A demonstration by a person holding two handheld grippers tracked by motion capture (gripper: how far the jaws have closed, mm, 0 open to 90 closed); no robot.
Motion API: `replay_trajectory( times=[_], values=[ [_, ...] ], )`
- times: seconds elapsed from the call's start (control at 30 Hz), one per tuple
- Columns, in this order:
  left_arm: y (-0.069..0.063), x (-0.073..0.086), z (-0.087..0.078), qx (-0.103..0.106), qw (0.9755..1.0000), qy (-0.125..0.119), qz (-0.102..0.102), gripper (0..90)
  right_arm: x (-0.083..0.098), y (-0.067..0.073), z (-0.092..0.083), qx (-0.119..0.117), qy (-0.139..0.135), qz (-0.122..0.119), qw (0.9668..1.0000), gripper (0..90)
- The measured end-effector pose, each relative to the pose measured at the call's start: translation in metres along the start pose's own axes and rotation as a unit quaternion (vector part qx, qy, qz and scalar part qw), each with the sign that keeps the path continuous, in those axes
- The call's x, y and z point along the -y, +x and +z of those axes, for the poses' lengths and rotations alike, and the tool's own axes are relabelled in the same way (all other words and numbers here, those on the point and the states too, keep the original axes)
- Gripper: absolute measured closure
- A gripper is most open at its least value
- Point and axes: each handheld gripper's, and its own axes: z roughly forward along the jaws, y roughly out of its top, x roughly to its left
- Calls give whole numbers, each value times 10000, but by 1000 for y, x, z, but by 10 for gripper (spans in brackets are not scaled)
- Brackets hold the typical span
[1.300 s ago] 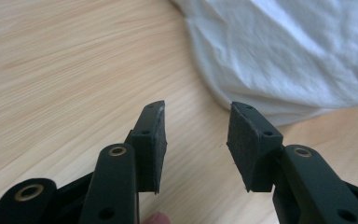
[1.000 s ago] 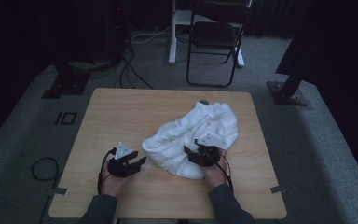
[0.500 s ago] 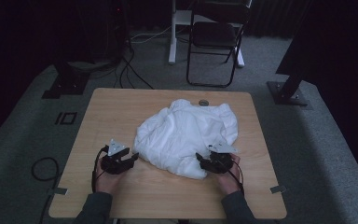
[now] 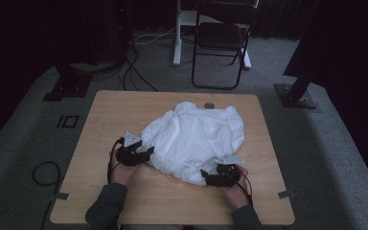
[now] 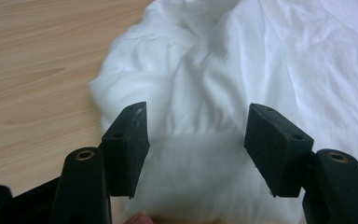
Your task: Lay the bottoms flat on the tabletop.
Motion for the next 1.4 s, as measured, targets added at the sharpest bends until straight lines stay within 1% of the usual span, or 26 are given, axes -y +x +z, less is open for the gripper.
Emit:
replay_trajectory(
  times=[0.03,0.07,0.13,0.2,0.23,0.27,0.33,0.4,0.5,0.57,0.6,0.67,0.73,0.77,0.83,0.9,0.97,1.03,1.17,1.2,1.23,1.27,1.3,1.37,1.4],
  values=[
    [0,0,0,0,10000,0,0,390,0,0,0,0,0,0,10000,192],
    [-3,0,10,25,9999,135,-14,391,-1,-4,4,-13,106,-23,9999,191],
    [-4,2,19,48,9996,283,-25,412,-3,-8,8,3,161,-143,9998,204],
    [-5,5,24,51,9993,376,-41,477,-6,-10,12,62,242,-309,9992,218],
    [-5,7,26,75,9990,441,-30,522,-8,-11,14,99,269,-339,9990,224],
    [-6,9,28,39,9986,521,-10,573,-11,-13,17,127,277,-350,9989,235],
    [-6,14,32,21,9977,673,63,673,-15,-16,21,247,256,-356,9987,255],
    [-6,17,33,7,9974,716,51,768,-19,-21,26,392,212,-339,9984,274],
    [-5,19,31,-28,9973,731,37,829,-26,-28,34,634,128,-203,9977,308],
    [-6,21,29,-95,9973,724,68,839,-31,-30,41,786,73,-99,9968,337],
    [-5,22,28,-103,9974,710,41,840,-34,-31,44,814,50,-34,9967,368],
    [-2,24,26,-102,9976,683,-99,840,-36,-30,48,749,-19,53,9972,426],
    [1,24,24,-117,9975,665,-200,832,-37,-31,49,458,-15,161,9988,518],
    [2,23,24,-86,9976,644,-233,809,-38,-31,47,386,-2,134,9992,537],
    [3,20,20,-51,9983,548,-212,721,-42,-30,40,349,-45,73,9994,558],
    [5,17,15,16,9990,394,-215,645,-47,-31,30,408,-183,43,9990,552],
    [8,14,7,31,9995,230,-203,594,-54,-34,21,441,-331,39,9985,512],
    [12,12,-1,40,9997,98,-214,560,-61,-39,16,493,-410,82,9979,451],
    [23,11,-17,-28,9993,-151,-341,520,-73,-48,10,583,-643,352,9956,320],
    [27,12,-20,-78,9992,-173,-363,512,-77,-50,10,573,-658,403,9954,284],
    [27,12,-20,-78,9992,-173,-363,510,-77,-50,10,573,-658,403,9954,284],
    [32,13,-23,-136,9987,-199,-450,510,-80,-52,12,544,-666,481,9951,257],
    [38,15,-27,-158,9978,-291,-581,503,-88,-54,17,471,-645,601,9950,226],
    [44,17,-31,-248,9971,-267,-662,494,-95,-53,24,468,-583,594,9954,201],
    [44,17,-31,-248,9971,-267,-662,495,-98,-52,28,436,-539,574,9959,192]
  ],
)
